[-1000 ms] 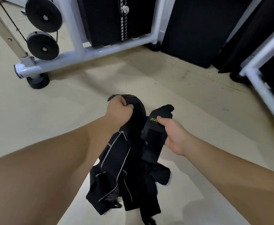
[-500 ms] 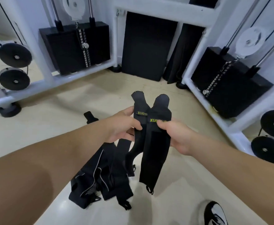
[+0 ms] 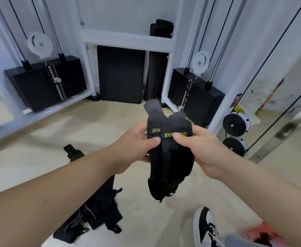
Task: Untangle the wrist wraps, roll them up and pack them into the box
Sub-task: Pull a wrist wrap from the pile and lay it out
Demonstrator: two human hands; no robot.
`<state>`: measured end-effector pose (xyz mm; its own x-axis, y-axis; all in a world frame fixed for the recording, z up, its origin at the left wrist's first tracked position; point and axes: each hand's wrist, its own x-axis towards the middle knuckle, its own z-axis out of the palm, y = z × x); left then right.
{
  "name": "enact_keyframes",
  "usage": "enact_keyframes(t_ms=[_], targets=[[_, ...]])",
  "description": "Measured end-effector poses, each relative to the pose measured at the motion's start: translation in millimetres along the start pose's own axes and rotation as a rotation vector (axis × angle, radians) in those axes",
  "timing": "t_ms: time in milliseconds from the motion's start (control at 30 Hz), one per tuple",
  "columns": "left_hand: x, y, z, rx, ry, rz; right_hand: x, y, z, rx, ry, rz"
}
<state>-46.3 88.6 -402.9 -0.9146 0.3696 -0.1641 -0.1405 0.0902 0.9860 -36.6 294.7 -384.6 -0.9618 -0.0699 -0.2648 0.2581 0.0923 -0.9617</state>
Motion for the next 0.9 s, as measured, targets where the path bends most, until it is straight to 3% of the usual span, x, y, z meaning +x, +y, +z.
enact_keyframes(t_ms=[167,400,700,900], targets=[[-6.8,0.6,25.6,0.002,0.064,0.016,-1.2,2.9,-13.1,0.021,-0.009,0.033],[0.2,-17.6,22.2,-0.096,0.196,-0.058,25.7,7.9,-13.5,0.047,-0.193,0.027],[24.0,-31.9,3.3,-0.016,0.221,-0.118,58.9,15.5,12.1,0.007,-0.16,0.031],[35.5,-39.5,-12.5,-0.095,0.22,-0.081,80.0,30.5,34.4,0.03,-0.051,0.052]])
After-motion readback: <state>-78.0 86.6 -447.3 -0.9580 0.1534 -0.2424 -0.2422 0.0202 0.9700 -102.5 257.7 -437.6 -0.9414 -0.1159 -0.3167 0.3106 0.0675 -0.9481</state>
